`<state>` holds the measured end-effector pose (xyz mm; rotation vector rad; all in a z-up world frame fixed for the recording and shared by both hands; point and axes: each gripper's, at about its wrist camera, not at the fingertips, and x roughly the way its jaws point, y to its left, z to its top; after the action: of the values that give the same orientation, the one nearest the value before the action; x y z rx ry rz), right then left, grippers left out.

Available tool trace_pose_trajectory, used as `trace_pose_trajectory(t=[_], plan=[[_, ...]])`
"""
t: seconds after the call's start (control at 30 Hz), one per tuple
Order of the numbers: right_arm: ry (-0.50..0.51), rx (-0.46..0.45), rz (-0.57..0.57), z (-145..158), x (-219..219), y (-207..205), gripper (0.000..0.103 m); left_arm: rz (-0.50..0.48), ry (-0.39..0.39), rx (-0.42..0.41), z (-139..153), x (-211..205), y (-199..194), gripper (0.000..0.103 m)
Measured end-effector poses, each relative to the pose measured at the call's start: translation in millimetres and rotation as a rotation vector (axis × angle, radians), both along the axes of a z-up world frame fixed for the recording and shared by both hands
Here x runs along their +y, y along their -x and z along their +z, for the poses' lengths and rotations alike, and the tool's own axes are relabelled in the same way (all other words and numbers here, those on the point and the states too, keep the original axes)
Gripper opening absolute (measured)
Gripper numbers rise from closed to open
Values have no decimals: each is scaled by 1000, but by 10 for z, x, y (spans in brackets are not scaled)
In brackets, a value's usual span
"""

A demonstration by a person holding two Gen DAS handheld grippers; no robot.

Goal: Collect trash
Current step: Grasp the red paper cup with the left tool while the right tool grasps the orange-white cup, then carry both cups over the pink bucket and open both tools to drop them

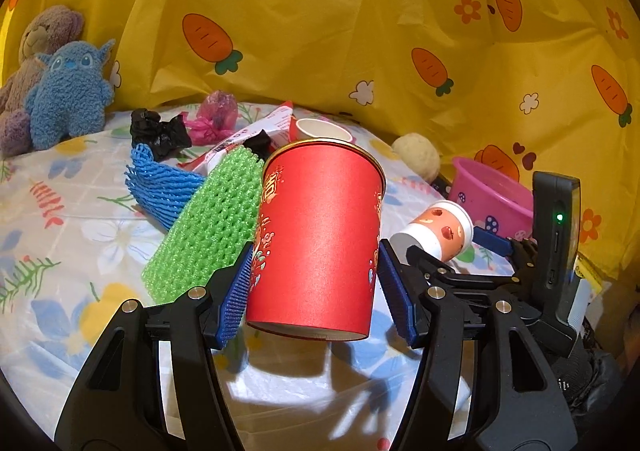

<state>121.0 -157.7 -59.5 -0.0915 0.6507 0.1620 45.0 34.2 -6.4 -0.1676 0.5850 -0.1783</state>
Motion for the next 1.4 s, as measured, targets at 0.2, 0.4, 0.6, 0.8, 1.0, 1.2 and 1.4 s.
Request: trace_pose_trajectory(t=[0.2, 0.4, 0.6, 0.8, 1.0, 1.2, 1.4], plan=[[1, 17, -10, -26, -33, -58, 86, -14, -1, 7, -47, -19, -22, 59], [-32, -23, -17, 13, -132, 44, 83, -19, 3, 8, -56, -35, -43, 59], [-70, -92, -35, 164, -251, 247, 83, -45, 2, -3, -36, -110, -36, 59], [-93, -136, -33, 276, -315, 393, 83, -73, -5, -15, 3, -221, -10, 59], [-121, -153, -36, 339, -381, 447, 83, -107, -4, -32, 76, -325, 17, 59], [-132, -188, -62, 398, -497, 488, 83, -137, -26, -54, 180, -500, -38, 58], [-115, -236, -141, 520, -736, 429, 83, -212, -18, -86, 399, -819, -237, 58]])
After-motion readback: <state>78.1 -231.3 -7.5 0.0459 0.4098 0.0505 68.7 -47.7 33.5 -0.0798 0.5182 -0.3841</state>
